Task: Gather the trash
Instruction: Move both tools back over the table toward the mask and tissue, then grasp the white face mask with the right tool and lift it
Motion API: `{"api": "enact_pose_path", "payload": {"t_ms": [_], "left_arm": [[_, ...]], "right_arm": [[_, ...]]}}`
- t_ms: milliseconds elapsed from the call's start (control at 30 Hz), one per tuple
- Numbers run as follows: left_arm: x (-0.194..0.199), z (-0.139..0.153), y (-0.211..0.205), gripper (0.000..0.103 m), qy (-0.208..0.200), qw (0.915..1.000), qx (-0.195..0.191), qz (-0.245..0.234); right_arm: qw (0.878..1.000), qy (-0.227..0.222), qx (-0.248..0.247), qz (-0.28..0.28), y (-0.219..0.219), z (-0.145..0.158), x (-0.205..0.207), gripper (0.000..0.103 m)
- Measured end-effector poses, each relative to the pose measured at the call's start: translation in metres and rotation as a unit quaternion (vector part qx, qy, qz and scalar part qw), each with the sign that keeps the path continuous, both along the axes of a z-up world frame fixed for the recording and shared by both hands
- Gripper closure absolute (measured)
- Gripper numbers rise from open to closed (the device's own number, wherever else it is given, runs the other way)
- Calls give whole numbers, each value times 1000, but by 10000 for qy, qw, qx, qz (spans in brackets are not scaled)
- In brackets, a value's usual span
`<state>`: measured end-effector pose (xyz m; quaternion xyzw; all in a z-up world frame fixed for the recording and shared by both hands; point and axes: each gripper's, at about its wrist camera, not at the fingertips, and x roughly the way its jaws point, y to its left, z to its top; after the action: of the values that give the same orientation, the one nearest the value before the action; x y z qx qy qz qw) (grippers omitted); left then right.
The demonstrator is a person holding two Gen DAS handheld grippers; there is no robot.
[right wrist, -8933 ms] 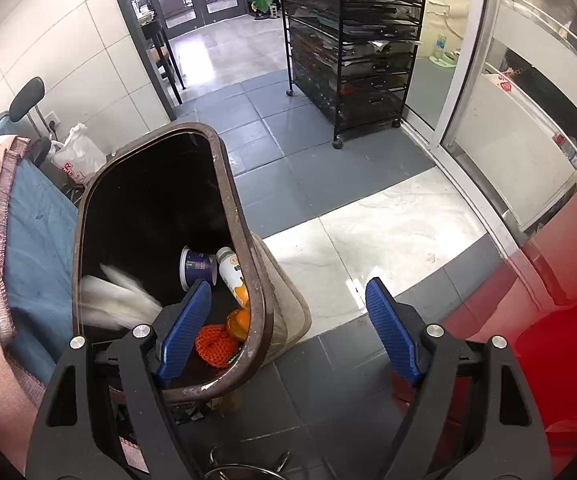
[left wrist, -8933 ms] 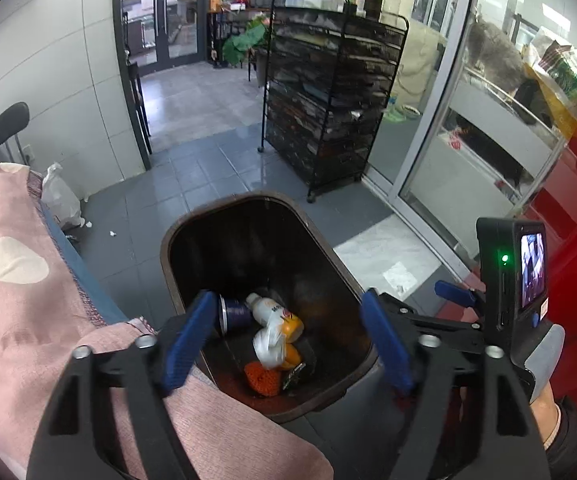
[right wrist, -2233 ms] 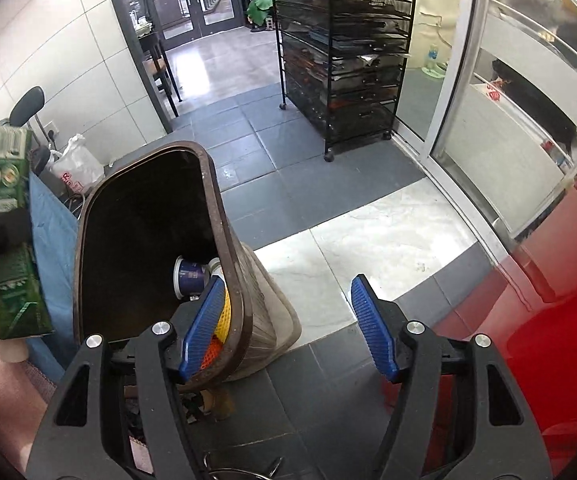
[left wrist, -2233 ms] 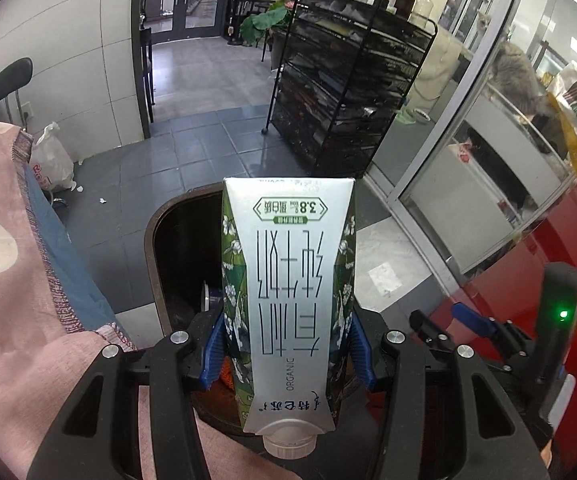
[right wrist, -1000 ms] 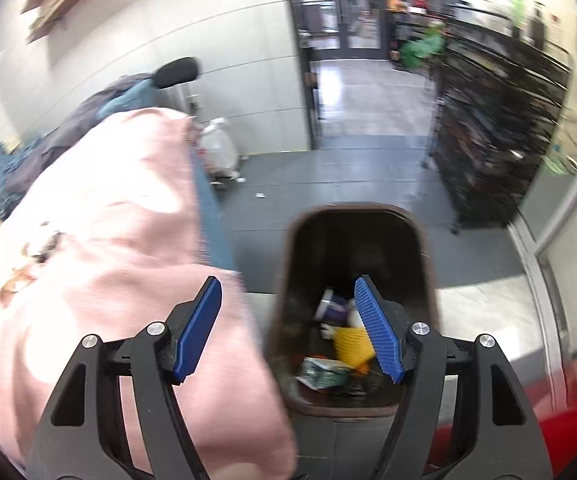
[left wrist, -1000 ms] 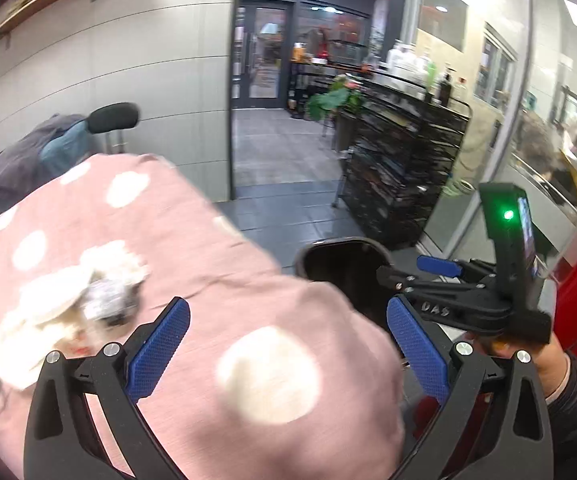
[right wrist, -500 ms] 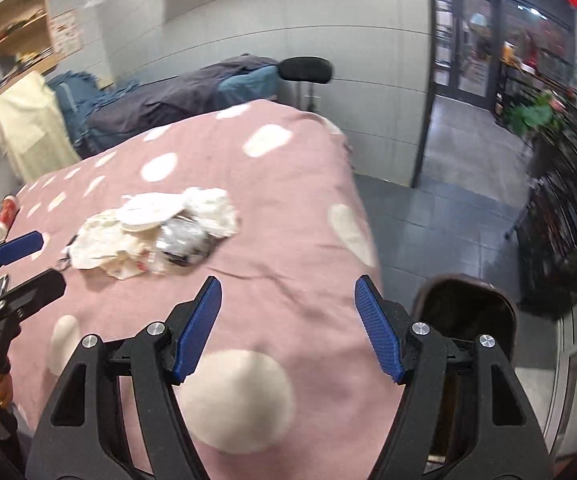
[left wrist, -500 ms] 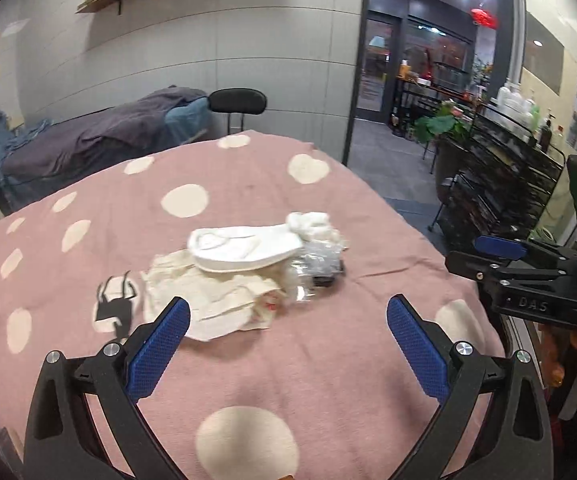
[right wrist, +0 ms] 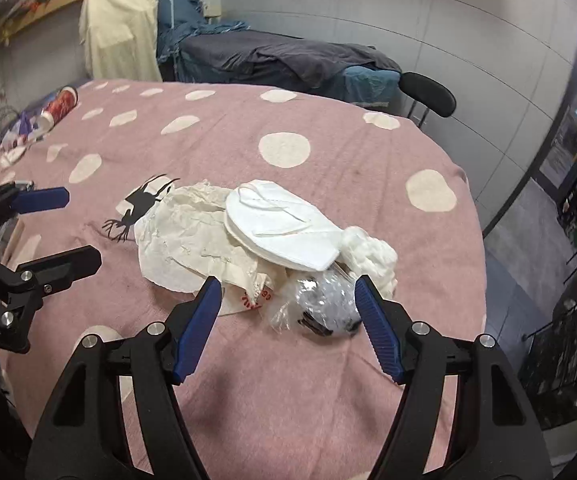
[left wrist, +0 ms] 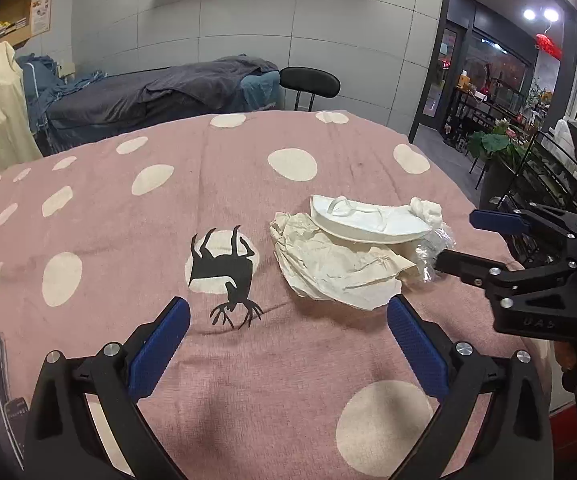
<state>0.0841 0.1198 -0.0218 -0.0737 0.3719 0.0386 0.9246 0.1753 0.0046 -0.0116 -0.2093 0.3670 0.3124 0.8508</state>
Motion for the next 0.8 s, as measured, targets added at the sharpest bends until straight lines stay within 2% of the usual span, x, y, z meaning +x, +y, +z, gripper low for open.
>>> {"api": "enact_pose_path", "payload": {"t_ms": [100, 167, 300, 400, 467, 533, 567, 633, 800], "left_arm": [[6, -5, 3, 6, 92, 10000, -26, -11], [9, -9, 4, 6, 157, 9998, -118, -51], [14, -17, 6, 6, 242, 9993, -251, -109], [17, -20, 9, 6, 274, 9990, -340, -117], [20, -23, 11, 6, 304, 9987, -384, -113], [23, -25, 12, 6, 336, 9981, -500, -130], [24, -26, 13, 6, 350, 9977, -569, -146], [27, -28, 14, 6, 375, 9970, -663, -149], [37, -24, 14, 7, 335, 9950, -918, -222]], "right_arm": [[9991, -150, -386, 130, 22, -8, 10, 35], [9980, -193, -577, 164, 32, -14, 19, 42], [9945, -225, -962, 344, 49, -27, 31, 43], [9907, -354, -1245, 419, 59, -37, 38, 48], [9899, -348, -1296, 454, 63, -39, 44, 62], [9903, -306, -1294, 399, 67, -40, 52, 72], [9910, -287, -1248, 390, 67, -39, 55, 82], [9922, -287, -1172, 326, 68, -36, 59, 94], [9958, -464, -759, 225, 65, -9, 61, 97]]}}
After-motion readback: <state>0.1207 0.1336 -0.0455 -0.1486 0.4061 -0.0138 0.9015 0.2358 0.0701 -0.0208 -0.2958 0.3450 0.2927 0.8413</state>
